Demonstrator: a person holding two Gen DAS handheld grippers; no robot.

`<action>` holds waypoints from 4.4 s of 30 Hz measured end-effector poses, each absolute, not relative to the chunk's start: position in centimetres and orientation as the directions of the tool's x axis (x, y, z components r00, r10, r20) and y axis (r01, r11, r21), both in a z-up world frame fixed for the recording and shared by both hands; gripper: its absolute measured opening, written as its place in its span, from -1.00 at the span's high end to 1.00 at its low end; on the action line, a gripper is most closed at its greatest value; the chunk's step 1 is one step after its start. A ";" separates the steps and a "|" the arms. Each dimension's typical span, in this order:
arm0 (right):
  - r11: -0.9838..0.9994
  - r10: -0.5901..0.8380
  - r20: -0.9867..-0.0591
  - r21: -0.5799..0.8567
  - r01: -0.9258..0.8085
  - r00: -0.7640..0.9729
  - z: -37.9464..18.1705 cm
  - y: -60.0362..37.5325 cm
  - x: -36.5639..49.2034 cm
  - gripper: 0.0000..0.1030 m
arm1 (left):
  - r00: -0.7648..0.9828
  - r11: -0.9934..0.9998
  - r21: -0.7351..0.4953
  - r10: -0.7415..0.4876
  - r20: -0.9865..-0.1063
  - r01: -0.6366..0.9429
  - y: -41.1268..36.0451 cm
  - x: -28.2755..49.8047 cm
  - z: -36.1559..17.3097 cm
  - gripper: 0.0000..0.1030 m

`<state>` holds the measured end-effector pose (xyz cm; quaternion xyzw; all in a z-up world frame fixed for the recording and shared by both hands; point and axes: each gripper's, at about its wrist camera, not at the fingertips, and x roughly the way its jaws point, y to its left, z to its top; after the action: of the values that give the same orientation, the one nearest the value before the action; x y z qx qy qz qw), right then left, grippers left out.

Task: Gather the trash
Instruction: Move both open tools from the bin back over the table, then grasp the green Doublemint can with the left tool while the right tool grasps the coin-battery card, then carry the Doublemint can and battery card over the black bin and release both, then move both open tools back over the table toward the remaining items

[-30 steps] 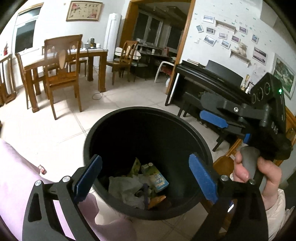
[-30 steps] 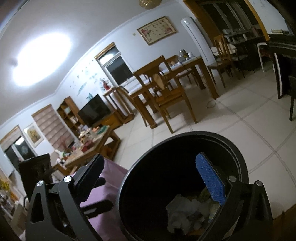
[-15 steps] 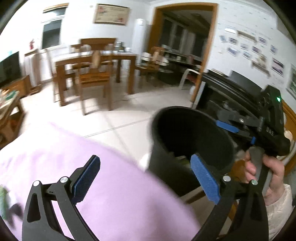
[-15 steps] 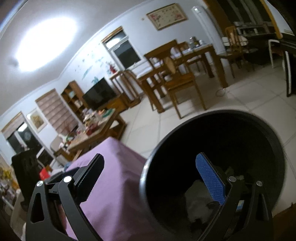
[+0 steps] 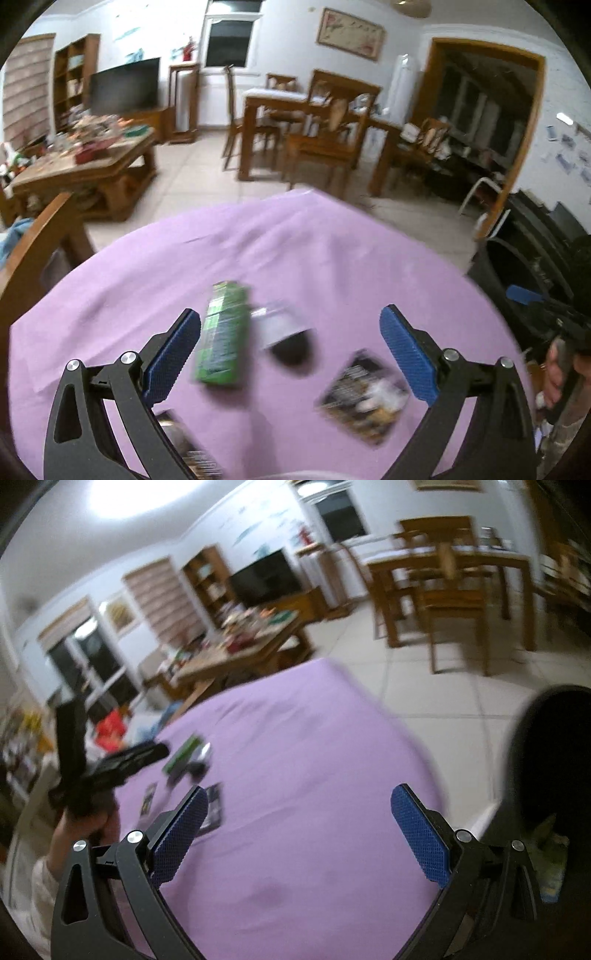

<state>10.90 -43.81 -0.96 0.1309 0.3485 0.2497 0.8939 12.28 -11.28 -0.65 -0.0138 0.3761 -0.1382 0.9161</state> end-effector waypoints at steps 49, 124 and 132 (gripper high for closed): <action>0.831 0.516 -0.397 0.447 -0.331 0.759 4.1 -47.3 8.9 -0.28 | 0.633 0.833 -0.316 -0.552 -0.544 0.454 -15.5 10.7 2.6 0.41; 0.975 0.103 -0.423 0.224 -0.006 0.900 -0.7 -58.9 7.1 -0.91 | 0.664 0.906 -0.157 -0.398 -0.633 0.393 -23.4 6.0 1.9 -0.90; 0.957 0.275 -0.463 0.219 -0.192 0.842 0.6 -48.9 9.7 -0.91 | 0.712 0.998 -0.022 -0.063 -0.699 0.067 -12.3 5.3 0.8 -0.90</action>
<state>9.66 -48.92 0.62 0.0824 0.2527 0.1221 0.9563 5.27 -12.32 0.84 0.0022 0.3778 -0.0351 0.9252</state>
